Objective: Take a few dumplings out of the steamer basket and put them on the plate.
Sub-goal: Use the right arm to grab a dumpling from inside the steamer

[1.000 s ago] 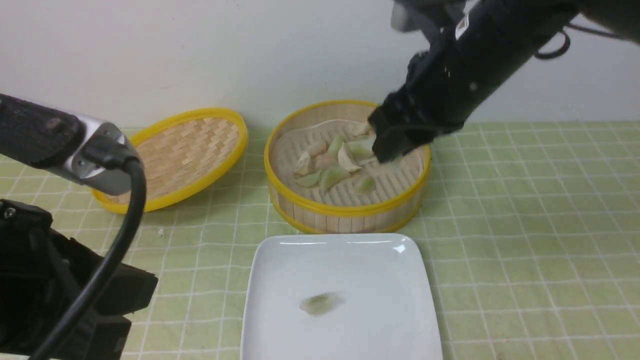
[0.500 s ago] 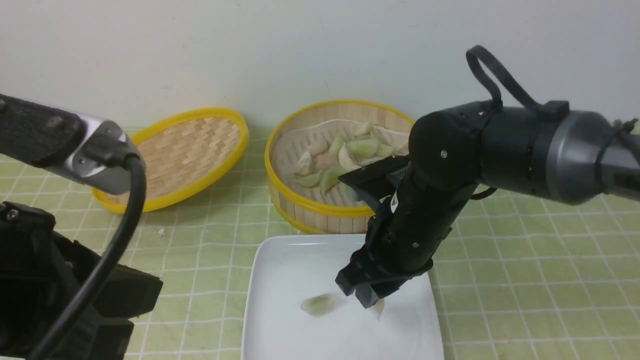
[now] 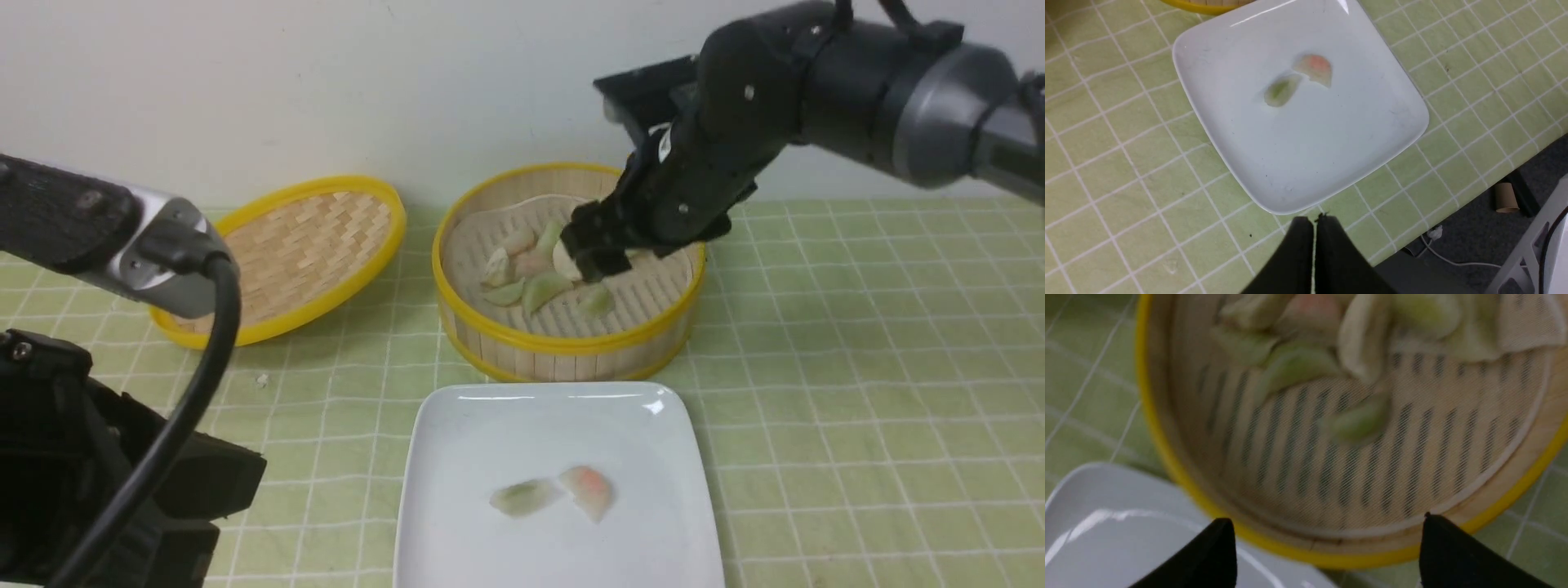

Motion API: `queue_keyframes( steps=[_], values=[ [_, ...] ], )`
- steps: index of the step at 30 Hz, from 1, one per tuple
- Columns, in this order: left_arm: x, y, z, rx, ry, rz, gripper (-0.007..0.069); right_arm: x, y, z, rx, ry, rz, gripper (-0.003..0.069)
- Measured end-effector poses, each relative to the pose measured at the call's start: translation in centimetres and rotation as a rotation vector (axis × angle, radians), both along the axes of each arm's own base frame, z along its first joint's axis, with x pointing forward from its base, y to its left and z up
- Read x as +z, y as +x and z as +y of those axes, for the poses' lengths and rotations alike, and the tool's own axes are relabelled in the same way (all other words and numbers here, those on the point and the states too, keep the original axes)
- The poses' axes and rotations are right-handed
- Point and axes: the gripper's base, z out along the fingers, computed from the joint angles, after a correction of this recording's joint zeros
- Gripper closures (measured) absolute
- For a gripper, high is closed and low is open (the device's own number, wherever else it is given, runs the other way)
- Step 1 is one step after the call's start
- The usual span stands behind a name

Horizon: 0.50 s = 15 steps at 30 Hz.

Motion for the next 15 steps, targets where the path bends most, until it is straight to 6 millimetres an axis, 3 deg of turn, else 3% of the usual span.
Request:
queue_keyframes(
  steps=[3,7,15],
  values=[
    [0.0,0.0,0.0,0.001,0.003,-0.002,0.0631,-2.2,3.3,-0.3,-0.039,-0.020,0.033,0.0114],
    [-0.1,0.0,0.1,0.001,0.018,0.002,0.0631,-4.9,5.5,0.7,-0.042,-0.024,0.058,0.0113],
    [-0.3,-0.2,0.4,0.011,0.049,0.031,0.0631,-10.6,7.4,2.4,-0.019,-0.001,0.144,0.0113]
  ],
)
